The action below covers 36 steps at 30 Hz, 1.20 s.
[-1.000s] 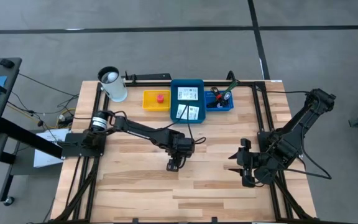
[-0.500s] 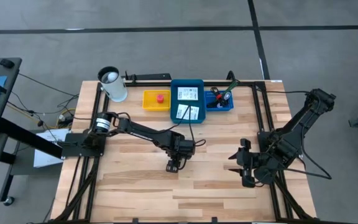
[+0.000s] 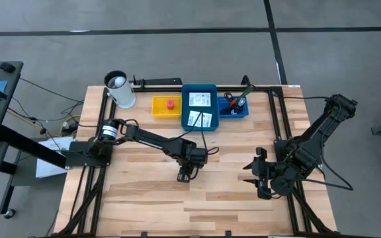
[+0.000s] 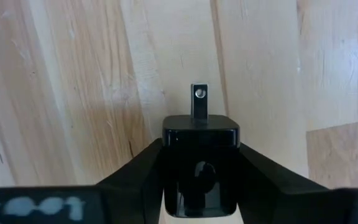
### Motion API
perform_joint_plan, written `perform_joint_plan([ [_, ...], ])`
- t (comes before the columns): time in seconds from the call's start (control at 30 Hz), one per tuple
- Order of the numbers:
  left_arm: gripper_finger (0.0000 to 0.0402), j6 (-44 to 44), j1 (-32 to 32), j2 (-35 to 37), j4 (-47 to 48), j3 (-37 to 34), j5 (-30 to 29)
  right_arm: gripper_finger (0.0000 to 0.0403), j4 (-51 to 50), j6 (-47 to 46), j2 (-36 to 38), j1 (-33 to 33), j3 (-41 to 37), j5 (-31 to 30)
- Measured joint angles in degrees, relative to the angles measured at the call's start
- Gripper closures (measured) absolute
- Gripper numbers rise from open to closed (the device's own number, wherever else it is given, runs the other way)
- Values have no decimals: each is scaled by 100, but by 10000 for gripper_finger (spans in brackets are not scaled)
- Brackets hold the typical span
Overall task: Pick and place items into bin
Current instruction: Put the black charger adapter into the yellow bin
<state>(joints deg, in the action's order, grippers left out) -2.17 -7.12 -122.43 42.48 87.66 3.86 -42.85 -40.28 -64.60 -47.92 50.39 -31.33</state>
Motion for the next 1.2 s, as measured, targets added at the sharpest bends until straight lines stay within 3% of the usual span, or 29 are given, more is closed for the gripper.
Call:
perform_joint_plan([
  [0.27,254,-3,-6,29,920,450,-53,194,-2,-25,0,0,-1,0],
  [0.5,265,-53,120,449,1668,876,-823,194,-4,-25,0,0,-4,0],
  [0.63,265,-52,350,870,2168,901,-1560,194,-9,-25,0,0,-4,2],
  [0.83,261,-21,1051,1379,2658,890,-2369,194,-5,-25,0,0,-4,1],
  [1.2,263,-384,2709,1670,2156,458,-2234,194,-6,-25,0,0,-4,7],
])
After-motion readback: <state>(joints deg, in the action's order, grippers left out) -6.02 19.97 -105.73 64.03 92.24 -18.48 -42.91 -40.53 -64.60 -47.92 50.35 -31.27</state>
